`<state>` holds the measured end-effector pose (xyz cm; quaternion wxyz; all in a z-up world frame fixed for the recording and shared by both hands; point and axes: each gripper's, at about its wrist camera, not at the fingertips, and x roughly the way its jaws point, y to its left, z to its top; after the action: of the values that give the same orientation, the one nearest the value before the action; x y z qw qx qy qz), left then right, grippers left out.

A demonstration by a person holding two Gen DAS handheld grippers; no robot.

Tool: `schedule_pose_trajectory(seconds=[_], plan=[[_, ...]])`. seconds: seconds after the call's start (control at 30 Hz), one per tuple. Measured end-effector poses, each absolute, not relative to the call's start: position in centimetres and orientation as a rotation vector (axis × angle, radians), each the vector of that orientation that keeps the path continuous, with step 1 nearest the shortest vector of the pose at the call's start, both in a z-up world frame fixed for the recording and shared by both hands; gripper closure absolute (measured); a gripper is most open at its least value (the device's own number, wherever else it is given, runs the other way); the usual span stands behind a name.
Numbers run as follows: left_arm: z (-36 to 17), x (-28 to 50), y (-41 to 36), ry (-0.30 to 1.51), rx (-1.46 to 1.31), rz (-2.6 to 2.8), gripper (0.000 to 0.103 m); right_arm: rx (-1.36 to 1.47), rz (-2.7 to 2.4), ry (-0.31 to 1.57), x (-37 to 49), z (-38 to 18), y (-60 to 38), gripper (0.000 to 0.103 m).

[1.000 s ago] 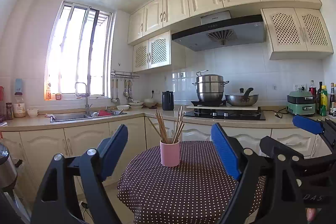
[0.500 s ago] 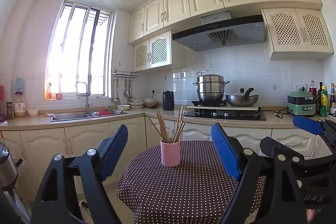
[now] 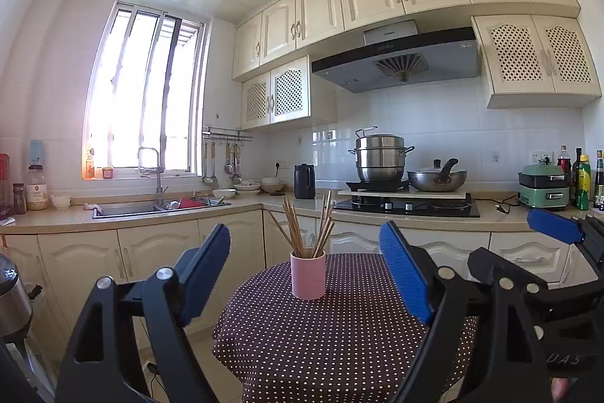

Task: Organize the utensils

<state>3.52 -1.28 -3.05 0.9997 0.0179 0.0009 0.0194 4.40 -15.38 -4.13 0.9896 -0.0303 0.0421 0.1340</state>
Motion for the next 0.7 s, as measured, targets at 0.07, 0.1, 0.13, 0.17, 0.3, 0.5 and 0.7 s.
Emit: schedule_pose_trajectory(seconds=[0.07,0.1,0.13,0.17,0.3,0.5,0.7], plan=[[-3.06,3.51,-1.35,0.001,0.037,0.039,0.023,-0.060,0.268,0.084,4.33,-4.17,-15.32,0.011],[-3.07,3.54,-1.36,0.001,0.037,0.039,0.023,-0.061,0.268,0.084,4.34,-4.16,-15.32,0.011],[-3.09,3.52,-1.38,0.001,0.036,0.039,0.023,-0.062,0.268,0.084,4.36,-4.15,-15.34,0.011],[-3.08,3.55,-1.39,0.002,0.036,0.038,0.023,-0.062,0.267,0.085,4.36,-4.17,-15.33,0.011],[-3.09,3.54,-1.45,0.002,0.038,0.039,0.023,-0.060,0.265,0.086,4.38,-4.21,-15.41,0.011],[-3.13,3.58,-1.52,0.000,0.038,0.038,0.023,-0.059,0.264,0.087,4.36,-4.17,-15.47,0.011],[-3.24,3.66,-1.63,0.004,0.038,0.036,0.023,-0.058,0.262,0.090,4.42,-4.19,-15.58,0.011]])
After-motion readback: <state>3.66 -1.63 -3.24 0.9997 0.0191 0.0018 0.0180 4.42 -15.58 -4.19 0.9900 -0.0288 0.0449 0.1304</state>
